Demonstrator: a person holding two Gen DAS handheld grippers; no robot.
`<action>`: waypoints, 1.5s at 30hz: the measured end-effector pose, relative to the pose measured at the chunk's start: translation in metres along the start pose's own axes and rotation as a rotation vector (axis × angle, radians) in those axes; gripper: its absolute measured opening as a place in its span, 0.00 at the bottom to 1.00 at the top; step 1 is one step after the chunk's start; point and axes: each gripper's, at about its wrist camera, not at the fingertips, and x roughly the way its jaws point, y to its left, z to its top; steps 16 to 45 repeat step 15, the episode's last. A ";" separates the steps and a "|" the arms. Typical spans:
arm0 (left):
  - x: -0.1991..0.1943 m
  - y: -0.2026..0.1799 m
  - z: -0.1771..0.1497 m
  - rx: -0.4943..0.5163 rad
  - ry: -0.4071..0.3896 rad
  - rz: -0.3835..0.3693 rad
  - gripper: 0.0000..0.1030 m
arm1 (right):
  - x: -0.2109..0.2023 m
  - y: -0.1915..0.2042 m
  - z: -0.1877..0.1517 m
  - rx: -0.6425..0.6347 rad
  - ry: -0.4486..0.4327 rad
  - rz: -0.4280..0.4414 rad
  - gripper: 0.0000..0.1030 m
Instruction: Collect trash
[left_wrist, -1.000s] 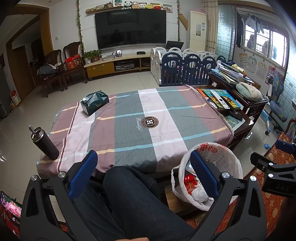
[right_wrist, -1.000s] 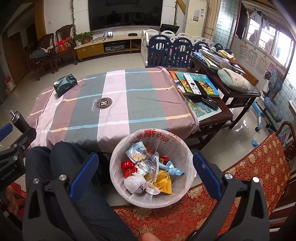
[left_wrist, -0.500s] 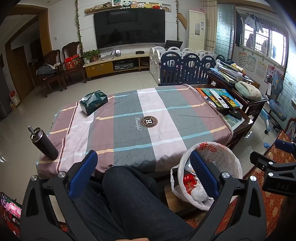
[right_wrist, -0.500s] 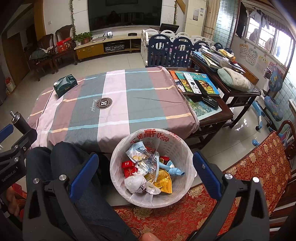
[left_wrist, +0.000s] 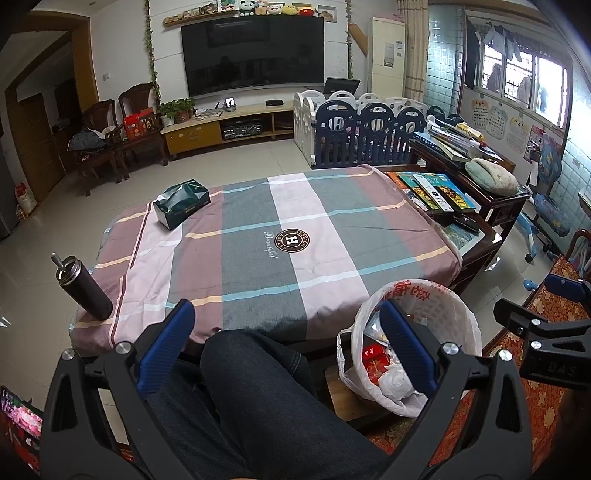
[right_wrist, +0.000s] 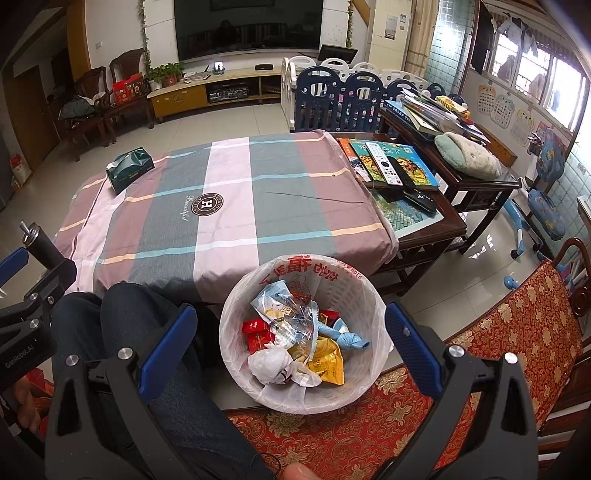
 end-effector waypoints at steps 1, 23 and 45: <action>0.000 0.000 0.000 0.005 -0.002 0.003 0.97 | 0.000 0.000 0.000 0.001 0.002 0.001 0.97; 0.017 0.001 -0.003 0.014 0.020 0.029 0.97 | -0.016 -0.002 0.002 0.049 -0.090 0.062 0.97; 0.017 0.001 -0.003 0.014 0.020 0.029 0.97 | -0.016 -0.002 0.002 0.049 -0.090 0.062 0.97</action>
